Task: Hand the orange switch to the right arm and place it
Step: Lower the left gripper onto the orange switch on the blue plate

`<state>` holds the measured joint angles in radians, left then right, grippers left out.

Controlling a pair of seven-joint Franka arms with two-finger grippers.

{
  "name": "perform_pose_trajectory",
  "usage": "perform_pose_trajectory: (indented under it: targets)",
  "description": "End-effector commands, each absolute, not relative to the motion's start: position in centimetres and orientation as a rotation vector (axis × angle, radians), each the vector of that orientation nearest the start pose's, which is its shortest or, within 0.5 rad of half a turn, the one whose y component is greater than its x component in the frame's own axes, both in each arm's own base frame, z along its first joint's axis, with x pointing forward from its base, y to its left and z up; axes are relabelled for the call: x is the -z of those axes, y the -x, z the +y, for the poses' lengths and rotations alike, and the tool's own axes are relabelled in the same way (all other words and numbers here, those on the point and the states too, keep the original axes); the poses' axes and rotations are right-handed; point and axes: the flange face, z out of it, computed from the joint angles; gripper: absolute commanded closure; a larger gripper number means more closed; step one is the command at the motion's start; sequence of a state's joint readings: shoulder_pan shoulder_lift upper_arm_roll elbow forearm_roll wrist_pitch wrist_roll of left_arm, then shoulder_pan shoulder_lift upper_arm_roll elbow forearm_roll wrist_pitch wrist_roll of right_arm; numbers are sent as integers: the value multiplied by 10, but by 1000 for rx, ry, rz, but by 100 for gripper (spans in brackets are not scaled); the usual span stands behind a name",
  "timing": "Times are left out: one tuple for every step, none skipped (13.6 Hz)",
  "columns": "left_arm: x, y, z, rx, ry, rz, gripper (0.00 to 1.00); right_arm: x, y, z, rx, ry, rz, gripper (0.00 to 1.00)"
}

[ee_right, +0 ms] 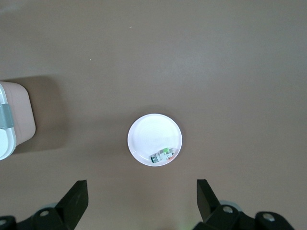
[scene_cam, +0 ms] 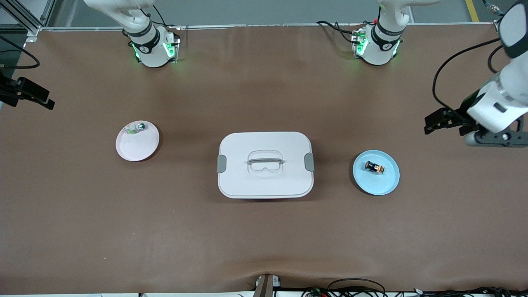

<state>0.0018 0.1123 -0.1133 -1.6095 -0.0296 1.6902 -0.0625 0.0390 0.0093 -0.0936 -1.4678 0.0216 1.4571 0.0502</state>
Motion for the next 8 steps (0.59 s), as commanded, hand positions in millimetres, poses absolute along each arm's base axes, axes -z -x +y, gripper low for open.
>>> perform_pose_trajectory:
  targets:
    - [-513,-591,-75,-55,3192,99,0,-666,-546,-28,10,3114,154,0]
    - [-492,-591,-75,-50,3192,113,0,-665,-546,-28,10,3114,156,0]
    - [-469,-591,-75,-44,3189,123,0,-666,-546,-29,12,3114,156,0]
    - [-448,-591,-77,-40,3186,180,0,-666,-546,-28,12,3114,156,0]
    - [-428,-591,-78,-48,3182,251,0,-666,-546,-29,15,3114,156,0]
    - [-410,-592,-79,-54,3180,305,0,-666,-547,-29,24,3114,156,0]
    - [-392,-595,-79,-60,3179,336,0,-667,-548,-29,38,3114,156,0]
    - [-376,-599,-81,-66,3180,371,0,-667,-548,-28,39,3114,154,0]
